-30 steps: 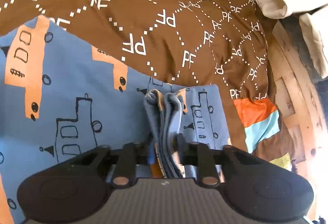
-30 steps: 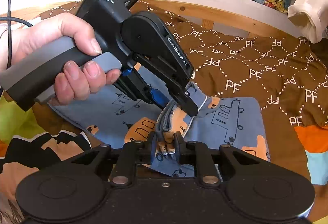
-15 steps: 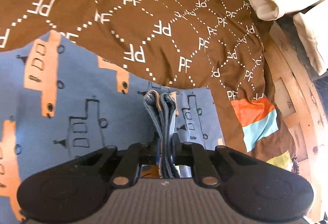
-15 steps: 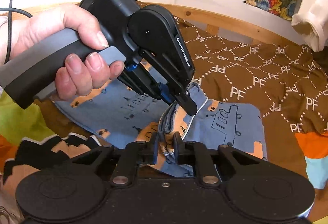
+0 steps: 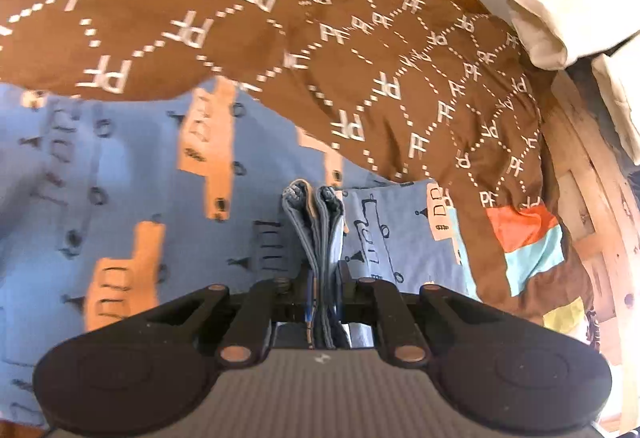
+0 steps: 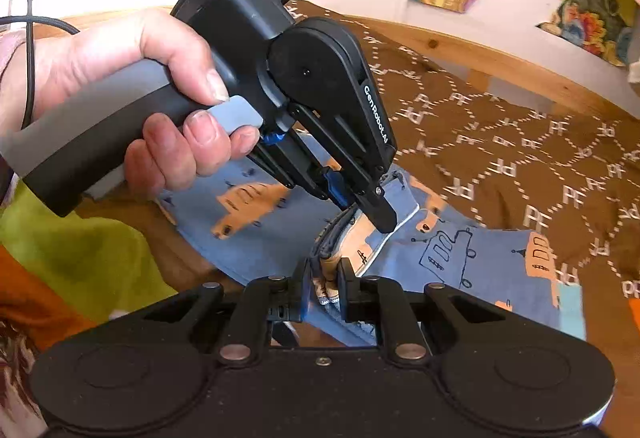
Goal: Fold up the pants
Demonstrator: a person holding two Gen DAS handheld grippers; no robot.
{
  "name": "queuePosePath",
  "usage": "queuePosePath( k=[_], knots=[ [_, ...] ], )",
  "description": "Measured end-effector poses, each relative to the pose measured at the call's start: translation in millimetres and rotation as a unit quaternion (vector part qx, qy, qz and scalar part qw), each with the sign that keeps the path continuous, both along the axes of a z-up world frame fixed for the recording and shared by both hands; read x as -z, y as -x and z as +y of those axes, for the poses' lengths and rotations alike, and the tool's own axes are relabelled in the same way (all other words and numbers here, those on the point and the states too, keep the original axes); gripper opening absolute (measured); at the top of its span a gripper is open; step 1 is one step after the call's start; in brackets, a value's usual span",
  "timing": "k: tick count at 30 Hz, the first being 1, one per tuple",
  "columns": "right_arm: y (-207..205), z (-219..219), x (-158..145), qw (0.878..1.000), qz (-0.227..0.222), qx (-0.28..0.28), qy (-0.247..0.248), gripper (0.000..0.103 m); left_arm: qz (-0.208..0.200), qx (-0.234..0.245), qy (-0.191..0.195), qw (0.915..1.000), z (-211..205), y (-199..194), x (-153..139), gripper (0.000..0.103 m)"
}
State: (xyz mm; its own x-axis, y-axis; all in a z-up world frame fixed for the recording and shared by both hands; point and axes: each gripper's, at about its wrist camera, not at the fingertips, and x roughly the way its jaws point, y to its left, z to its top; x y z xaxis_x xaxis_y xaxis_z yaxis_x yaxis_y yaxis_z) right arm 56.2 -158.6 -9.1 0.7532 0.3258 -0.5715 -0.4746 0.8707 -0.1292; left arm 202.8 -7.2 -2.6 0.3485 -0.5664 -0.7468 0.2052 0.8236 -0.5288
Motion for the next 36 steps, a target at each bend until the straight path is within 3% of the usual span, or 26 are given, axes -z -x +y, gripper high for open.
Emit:
queuePosePath(
  k=[12, 15, 16, 18, 20, 21, 23, 24, 26, 28, 32, 36],
  knots=[
    [-4.8, 30.6, 6.4, 0.999, 0.016, -0.039, -0.001, 0.015, 0.010, -0.022, -0.003, 0.9997, 33.2, 6.5, 16.2, 0.012],
    [-5.4, 31.9, 9.3, 0.999, 0.023, -0.039, 0.002, 0.015, 0.001, -0.019, -0.011, 0.9998, 34.8, 10.4, 22.8, 0.018],
    [-5.4, 32.7, 10.3, 0.999, 0.026, -0.039, 0.003, 0.017, 0.001, -0.021, -0.014, 0.9997, 36.5, 11.1, 24.6, 0.025],
    [-4.3, 32.6, 10.4, 0.999, 0.026, -0.040, 0.007, 0.024, 0.005, -0.024, -0.009, 0.9996, 41.2, 11.6, 25.4, 0.027],
    [-0.2, 27.1, 7.9, 0.999, 0.015, -0.035, 0.015, 0.042, 0.003, -0.027, -0.017, 0.9995, 42.9, 12.1, 20.2, 0.035],
    [0.3, 20.8, 5.7, 0.999, 0.010, -0.026, 0.019, 0.047, -0.009, -0.028, -0.028, 0.9992, 42.6, 13.3, 16.2, 0.039],
    [-0.8, 5.0, 2.1, 1.000, 0.001, 0.003, 0.020, 0.064, -0.047, -0.038, -0.058, 0.9965, 40.6, 17.5, 7.2, 0.064],
    [-0.7, -4.4, 0.1, 0.999, -0.008, 0.026, 0.024, 0.067, -0.065, -0.046, -0.066, 0.9947, 39.6, 19.6, 3.8, 0.067],
    [-2.1, -20.9, -2.5, 0.995, -0.036, 0.073, 0.052, 0.087, -0.102, -0.060, -0.073, 0.9903, 33.8, 24.1, -0.3, 0.080],
    [-10.0, -37.2, -4.8, 0.986, -0.063, 0.125, 0.088, 0.096, -0.137, -0.069, -0.091, 0.9840, 22.6, 28.4, 0.3, 0.086],
    [-39.8, -65.3, -6.0, 0.974, -0.092, 0.174, 0.114, 0.099, -0.198, -0.048, -0.173, 0.9638, -8.5, 36.9, 4.7, 0.087],
    [-72.1, -71.0, 4.5, 0.970, -0.109, 0.155, 0.149, 0.099, -0.185, -0.060, -0.213, 0.9574, -16.3, 30.7, 17.6, 0.087]
  ],
)
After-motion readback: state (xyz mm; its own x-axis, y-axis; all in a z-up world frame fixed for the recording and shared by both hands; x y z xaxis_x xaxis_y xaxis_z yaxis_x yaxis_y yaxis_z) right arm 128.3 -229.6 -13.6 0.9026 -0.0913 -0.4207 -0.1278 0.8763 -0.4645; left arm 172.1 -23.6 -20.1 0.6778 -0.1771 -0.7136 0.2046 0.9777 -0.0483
